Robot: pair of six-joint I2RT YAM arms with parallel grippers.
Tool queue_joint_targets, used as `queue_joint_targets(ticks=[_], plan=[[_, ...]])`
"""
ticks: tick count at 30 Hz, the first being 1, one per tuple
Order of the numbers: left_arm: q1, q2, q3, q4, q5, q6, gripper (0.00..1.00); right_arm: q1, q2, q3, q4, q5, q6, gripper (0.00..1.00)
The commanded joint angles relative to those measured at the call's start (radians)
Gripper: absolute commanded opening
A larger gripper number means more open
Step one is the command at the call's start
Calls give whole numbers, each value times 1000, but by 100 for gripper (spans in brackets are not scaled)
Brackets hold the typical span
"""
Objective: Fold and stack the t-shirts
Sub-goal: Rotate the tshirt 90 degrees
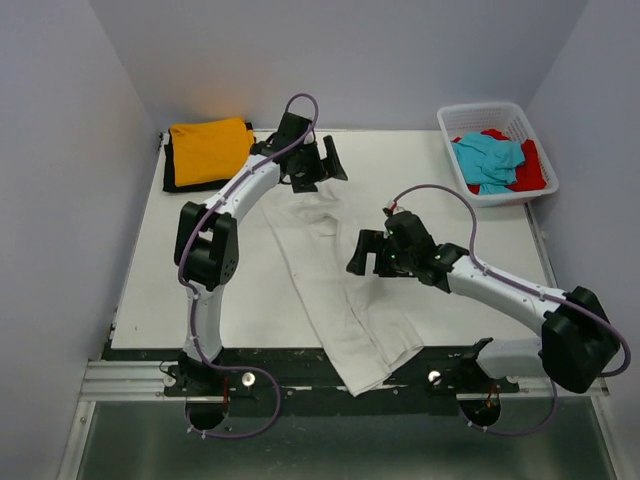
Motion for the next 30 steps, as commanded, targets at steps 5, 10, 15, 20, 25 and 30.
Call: queue_joint_targets(ticks=[5, 10, 15, 20, 25, 30], plan=[[56, 83, -108, -49, -2, 72, 99, -1, 166, 64, 195, -29, -22, 100], [101, 155, -54, -80, 81, 79, 99, -1, 244, 37, 206, -120, -65, 100], [149, 194, -1, -121, 196, 83, 99, -1, 225, -24, 145, -145, -85, 100], [194, 202, 47, -238, 54, 95, 98, 0, 163, -156, 169, -302, -40, 100], [220, 231, 66, -237, 118, 115, 99, 2, 160, -185, 230, -353, -30, 100], [220, 201, 154, -266, 128, 163, 98, 2, 141, 25, 152, -205, -97, 100]])
